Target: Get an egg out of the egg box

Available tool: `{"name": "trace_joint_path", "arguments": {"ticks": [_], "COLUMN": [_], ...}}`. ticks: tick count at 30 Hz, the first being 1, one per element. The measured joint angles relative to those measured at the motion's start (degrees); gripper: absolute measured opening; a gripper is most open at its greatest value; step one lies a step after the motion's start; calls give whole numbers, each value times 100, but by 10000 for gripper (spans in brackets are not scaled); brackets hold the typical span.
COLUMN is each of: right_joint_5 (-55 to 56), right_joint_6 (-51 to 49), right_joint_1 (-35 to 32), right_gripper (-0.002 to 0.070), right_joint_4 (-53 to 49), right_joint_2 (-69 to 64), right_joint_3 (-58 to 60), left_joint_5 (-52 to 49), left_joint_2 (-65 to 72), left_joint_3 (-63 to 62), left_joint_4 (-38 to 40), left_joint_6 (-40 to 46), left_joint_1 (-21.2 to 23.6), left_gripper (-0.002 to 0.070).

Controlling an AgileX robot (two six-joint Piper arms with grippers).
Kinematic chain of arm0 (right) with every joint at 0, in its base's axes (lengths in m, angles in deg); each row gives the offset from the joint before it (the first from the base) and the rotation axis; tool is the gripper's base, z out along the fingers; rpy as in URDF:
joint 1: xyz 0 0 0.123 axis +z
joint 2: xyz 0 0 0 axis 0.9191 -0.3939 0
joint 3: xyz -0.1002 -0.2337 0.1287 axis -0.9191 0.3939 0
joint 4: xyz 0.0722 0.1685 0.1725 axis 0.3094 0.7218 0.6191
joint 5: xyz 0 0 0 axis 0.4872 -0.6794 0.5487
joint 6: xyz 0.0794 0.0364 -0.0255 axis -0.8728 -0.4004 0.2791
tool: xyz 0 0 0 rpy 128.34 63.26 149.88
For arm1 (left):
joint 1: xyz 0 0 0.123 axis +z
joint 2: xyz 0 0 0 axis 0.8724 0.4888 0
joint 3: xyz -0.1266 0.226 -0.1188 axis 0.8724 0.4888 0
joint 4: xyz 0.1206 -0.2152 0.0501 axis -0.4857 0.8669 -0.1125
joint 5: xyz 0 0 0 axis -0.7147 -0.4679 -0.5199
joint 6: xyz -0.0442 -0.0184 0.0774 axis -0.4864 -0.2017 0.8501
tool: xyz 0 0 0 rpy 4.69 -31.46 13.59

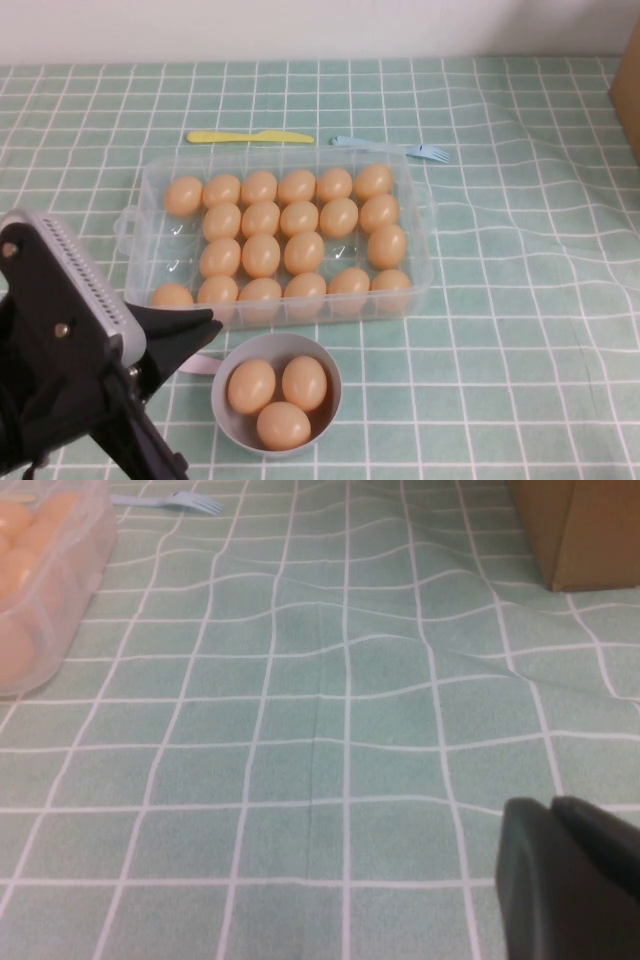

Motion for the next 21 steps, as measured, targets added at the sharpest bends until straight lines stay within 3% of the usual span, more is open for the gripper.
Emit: {"name": "trace_joint_path", "arguments": {"ticks": [10,14,21], "right_joint_5": [0,0,0], "right_joint_6": [0,0,0], "right_joint_1": [0,0,0], "right_gripper": [-18,-18,-18], "right_joint_4": [0,0,0], "right_joint_2": [0,0,0], "right_joint_3": [0,0,0], "left_joint_5": [510,1560,4266], "left_joint_2": [-30,-532,-1938], "left_joint_3": [147,821,2583], "left_joint_4": [291,262,-79], "left_joint_6": [-180,-249,-806], "left_joint_1": [0,0,195], "left_gripper": [-2,-2,-2]}}
